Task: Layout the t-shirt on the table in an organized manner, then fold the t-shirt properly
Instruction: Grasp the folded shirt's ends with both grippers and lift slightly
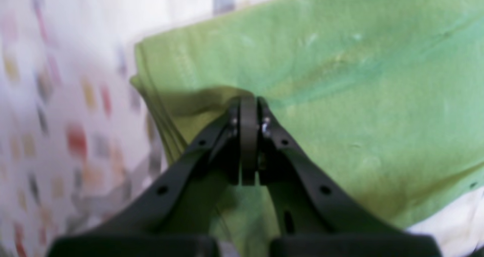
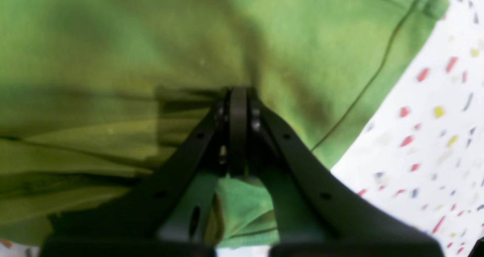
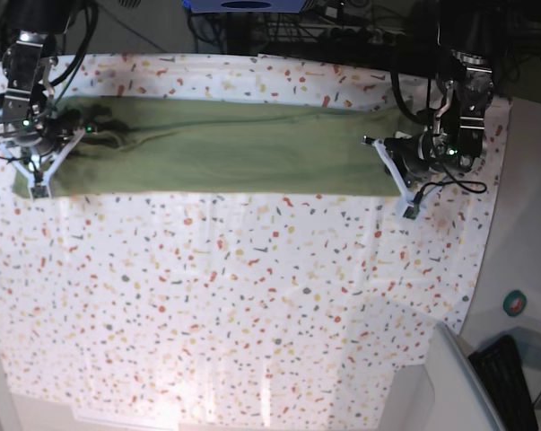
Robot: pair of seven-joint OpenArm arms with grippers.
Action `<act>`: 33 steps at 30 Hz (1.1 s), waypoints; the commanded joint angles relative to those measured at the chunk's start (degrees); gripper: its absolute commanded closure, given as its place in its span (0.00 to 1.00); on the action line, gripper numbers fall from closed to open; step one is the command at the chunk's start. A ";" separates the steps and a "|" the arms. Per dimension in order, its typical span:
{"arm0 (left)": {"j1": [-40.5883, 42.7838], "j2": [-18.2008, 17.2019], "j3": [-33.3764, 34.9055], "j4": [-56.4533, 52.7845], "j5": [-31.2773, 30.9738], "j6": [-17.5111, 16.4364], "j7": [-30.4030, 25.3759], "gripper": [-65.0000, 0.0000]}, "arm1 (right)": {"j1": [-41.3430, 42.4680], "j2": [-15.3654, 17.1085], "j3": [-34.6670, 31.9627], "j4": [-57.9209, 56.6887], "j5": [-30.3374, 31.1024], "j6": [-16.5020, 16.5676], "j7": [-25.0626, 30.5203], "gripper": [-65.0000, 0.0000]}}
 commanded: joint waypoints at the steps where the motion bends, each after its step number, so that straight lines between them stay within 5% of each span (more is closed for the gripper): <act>1: -0.78 -0.04 0.36 -0.95 0.10 0.21 0.86 1.00 | 0.63 0.83 0.35 -0.94 -1.64 -0.35 -2.20 1.00; 8: -4.12 2.07 -0.34 3.27 -0.08 0.21 1.21 1.00 | 0.54 1.44 0.52 5.47 -1.55 -0.26 0.88 1.00; 11: -3.68 1.90 -1.92 9.25 -0.08 0.21 5.78 1.00 | -1.75 0.04 0.00 14.44 -1.46 -0.18 0.88 1.00; 15: 2.65 1.72 -7.90 21.73 -0.08 0.04 9.65 1.00 | -4.21 -4.27 0.00 24.11 -1.46 2.81 0.88 1.00; 22: 21.90 -5.22 -8.43 37.11 0.45 0.04 7.54 1.00 | -4.56 -5.94 0.00 24.20 -1.46 7.21 0.79 1.00; 23: 23.57 -5.75 -8.43 37.03 0.53 0.04 5.87 0.94 | -4.47 -5.94 0.00 23.58 -1.46 7.21 0.79 1.00; 28: 28.05 -8.04 -8.34 36.85 0.53 0.04 -0.64 0.26 | -4.47 -5.94 0.00 21.65 -1.46 7.30 0.79 1.00; 30: 27.88 -8.39 -7.99 36.85 0.45 -0.05 -0.81 0.18 | -4.38 -5.94 0.00 20.86 -1.46 7.30 0.79 1.00; 33: 25.06 -9.62 -3.42 36.24 0.62 -0.05 -0.81 0.25 | -4.03 -6.03 0.00 19.89 -1.46 7.30 0.79 1.00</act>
